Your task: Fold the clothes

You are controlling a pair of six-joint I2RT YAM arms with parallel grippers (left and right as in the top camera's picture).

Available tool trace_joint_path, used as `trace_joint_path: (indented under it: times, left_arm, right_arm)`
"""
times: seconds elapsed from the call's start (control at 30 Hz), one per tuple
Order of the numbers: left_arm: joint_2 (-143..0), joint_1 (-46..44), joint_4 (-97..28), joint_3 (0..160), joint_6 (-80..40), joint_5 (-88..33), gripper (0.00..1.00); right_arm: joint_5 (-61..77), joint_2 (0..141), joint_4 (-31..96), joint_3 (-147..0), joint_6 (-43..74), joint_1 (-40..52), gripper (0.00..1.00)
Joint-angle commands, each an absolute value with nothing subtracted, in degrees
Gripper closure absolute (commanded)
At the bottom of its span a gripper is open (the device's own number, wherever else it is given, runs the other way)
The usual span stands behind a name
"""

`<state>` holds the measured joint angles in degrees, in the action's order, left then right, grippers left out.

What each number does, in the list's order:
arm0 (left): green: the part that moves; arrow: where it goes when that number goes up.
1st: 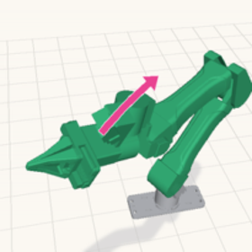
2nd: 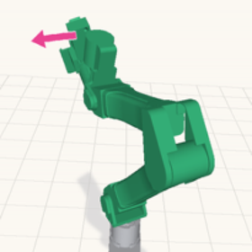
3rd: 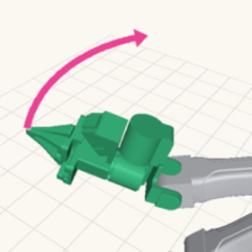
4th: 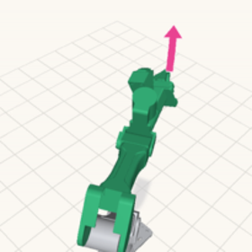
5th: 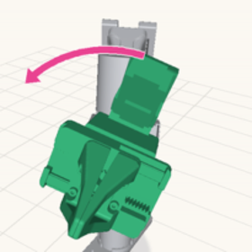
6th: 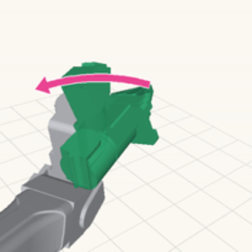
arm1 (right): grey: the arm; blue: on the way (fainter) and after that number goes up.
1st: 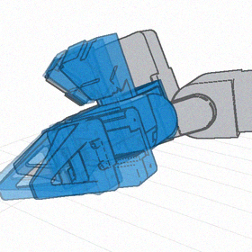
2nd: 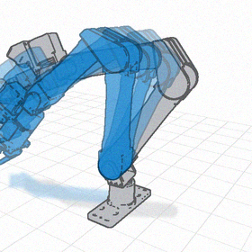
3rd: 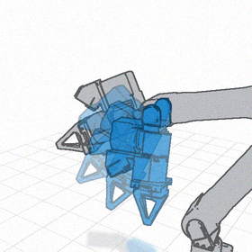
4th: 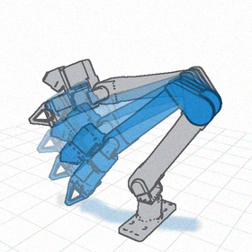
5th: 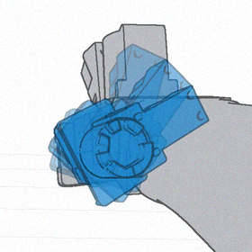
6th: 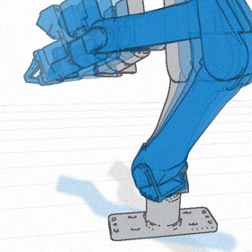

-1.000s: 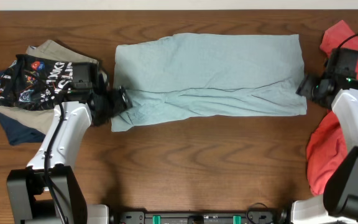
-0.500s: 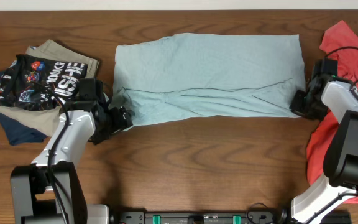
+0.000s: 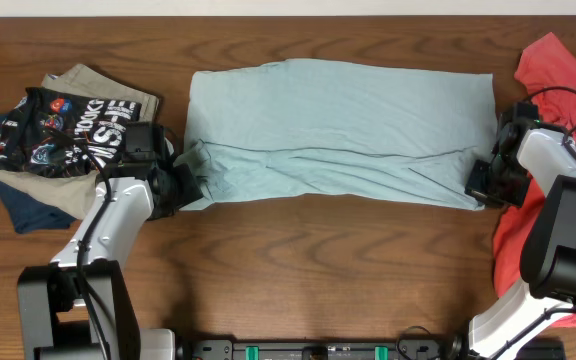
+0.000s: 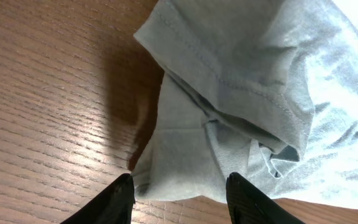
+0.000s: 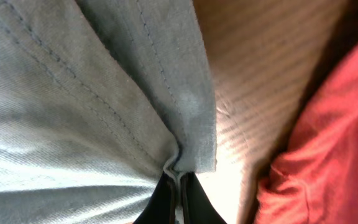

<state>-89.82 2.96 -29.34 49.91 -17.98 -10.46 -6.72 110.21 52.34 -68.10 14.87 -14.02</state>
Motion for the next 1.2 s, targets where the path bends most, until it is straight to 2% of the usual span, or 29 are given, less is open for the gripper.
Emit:
trace_joint_path:
  times: [0.0, 0.13, 0.2, 0.27, 0.37, 0.5, 0.7, 0.8, 0.9, 1.03, 1.1, 1.17]
  left_arm:
    - [-89.95, 3.14, -29.15, 48.10, -17.17, -9.80, 0.50]
    - [-89.97, 3.14, -26.59, 44.80, -15.35, -9.91, 0.53]
    - [-89.97, 3.16, -25.02, 43.18, -14.59, -10.48, 0.65]
    - [-89.97, 3.16, -23.94, 42.24, -13.98, -11.60, 0.68]
    - [-89.97, 3.16, -22.96, 42.17, -12.64, -13.93, 0.66]
    - [-89.95, 3.14, -20.40, 42.17, -12.64, -17.30, 0.55]
    - [-89.95, 3.14, -17.28, 42.17, -12.03, -21.43, 0.54]
    - [-89.95, 3.16, -17.30, 42.17, -12.01, -21.89, 0.60]
    - [-89.95, 3.16, -18.22, 42.17, -12.03, -21.85, 0.62]
    - [-89.95, 3.16, -20.64, 42.17, -12.05, -19.97, 0.62]
    - [-89.95, 3.16, -22.04, 42.17, -12.05, -18.24, 0.67]
    - [-89.95, 3.16, -23.14, 42.17, -12.05, -16.91, 0.75]
  right_arm:
    - [-9.26, 112.09, 53.82, -67.26, 16.29, -15.75, 0.99]
    - [-11.20, 112.09, 57.08, -67.26, 18.50, -16.67, 0.99]
    - [-13.02, 112.09, 58.87, -67.26, 20.38, -17.17, 0.99]
    - [-13.10, 112.09, 59.51, -67.26, 20.36, -17.39, 0.99]
    - [-13.06, 112.09, 59.77, -67.26, 20.36, -17.39, 0.99]
    - [-11.75, 112.09, 59.77, -67.26, 20.29, -17.30, 0.99]
    - [-10.98, 112.07, 61.19, -67.29, 20.32, -17.30, 0.99]
    - [-8.67, 111.63, 61.84, -67.83, 19.20, -17.30, 0.92]
    - [-7.90, 109.75, 62.41, -69.76, 18.61, -17.30, 0.75]
    - [-7.94, 106.54, 61.91, -72.95, 18.13, -17.30, 0.58]
    - [-7.38, 105.41, 59.59, -73.43, 17.19, -17.28, 0.54]
    - [-4.16, 105.23, 56.47, -73.38, 13.08, -17.30, 0.56]
